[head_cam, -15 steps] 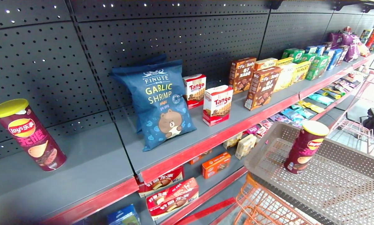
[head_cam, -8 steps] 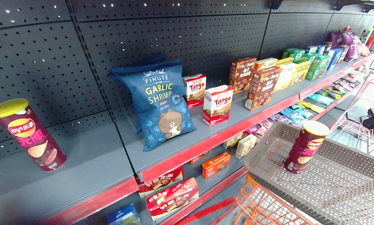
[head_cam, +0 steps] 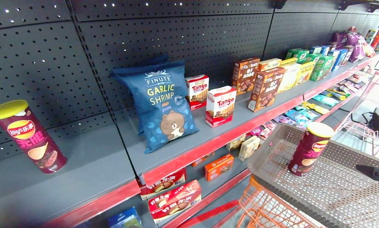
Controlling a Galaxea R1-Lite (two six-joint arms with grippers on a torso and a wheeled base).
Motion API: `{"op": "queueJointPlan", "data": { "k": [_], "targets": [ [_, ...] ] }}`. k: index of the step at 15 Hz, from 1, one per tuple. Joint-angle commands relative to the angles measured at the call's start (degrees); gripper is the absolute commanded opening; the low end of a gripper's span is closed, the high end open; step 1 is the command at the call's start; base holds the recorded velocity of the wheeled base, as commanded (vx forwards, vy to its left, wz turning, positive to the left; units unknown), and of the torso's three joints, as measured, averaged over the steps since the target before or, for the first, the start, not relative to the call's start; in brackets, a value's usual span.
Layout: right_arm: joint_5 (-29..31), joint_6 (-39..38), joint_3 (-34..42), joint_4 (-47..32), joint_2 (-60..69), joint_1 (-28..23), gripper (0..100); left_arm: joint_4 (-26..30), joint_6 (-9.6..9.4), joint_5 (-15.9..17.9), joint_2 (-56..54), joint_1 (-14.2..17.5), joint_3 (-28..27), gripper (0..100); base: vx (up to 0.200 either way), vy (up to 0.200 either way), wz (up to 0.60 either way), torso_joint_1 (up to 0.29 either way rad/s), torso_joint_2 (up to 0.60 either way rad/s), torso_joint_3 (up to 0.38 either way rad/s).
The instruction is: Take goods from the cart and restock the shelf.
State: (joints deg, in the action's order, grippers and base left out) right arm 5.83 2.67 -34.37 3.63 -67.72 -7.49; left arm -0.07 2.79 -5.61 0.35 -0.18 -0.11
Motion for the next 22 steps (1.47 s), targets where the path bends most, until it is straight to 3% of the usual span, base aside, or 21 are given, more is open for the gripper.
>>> {"op": "queueJointPlan", "data": {
  "k": [1, 4, 13, 15, 22],
  "targets": [
    [-0.9, 0.1, -0.4, 6.5, -10.3, 0.4, 100, 0.0, 0.02, 0.0, 0.1, 0.0, -0.1, 100, 0.0, 0.0, 0.0, 0.0, 0.0, 0.0],
    [-2.1, 0.5, 0.1, 17.0, -18.2, 1.0, 100, 0.0, 0.02, 0.0, 0.1, 0.0, -0.1, 100, 0.0, 0.0, 0.0, 0.0, 0.0, 0.0],
    [-2.4, 0.8, -0.9, 26.3, -29.5, 5.2, 100, 0.0, 0.02, 0.0, 0.1, 0.0, -0.1, 100, 0.0, 0.0, 0.0, 0.0, 0.0, 0.0],
    [-2.4, 2.0, -2.5, 31.5, -34.3, 7.1, 100, 0.0, 0.02, 0.0, 0.1, 0.0, -0.1, 100, 0.0, 0.0, 0.0, 0.0, 0.0, 0.0],
    [-6.2, 7.4, -26.3, 37.0, -60.3, 7.1, 100, 0.0, 0.02, 0.0, 0.1, 0.0, 0.0, 100, 0.0, 0.0, 0.0, 0.0, 0.0, 0.0]
  ]
}}
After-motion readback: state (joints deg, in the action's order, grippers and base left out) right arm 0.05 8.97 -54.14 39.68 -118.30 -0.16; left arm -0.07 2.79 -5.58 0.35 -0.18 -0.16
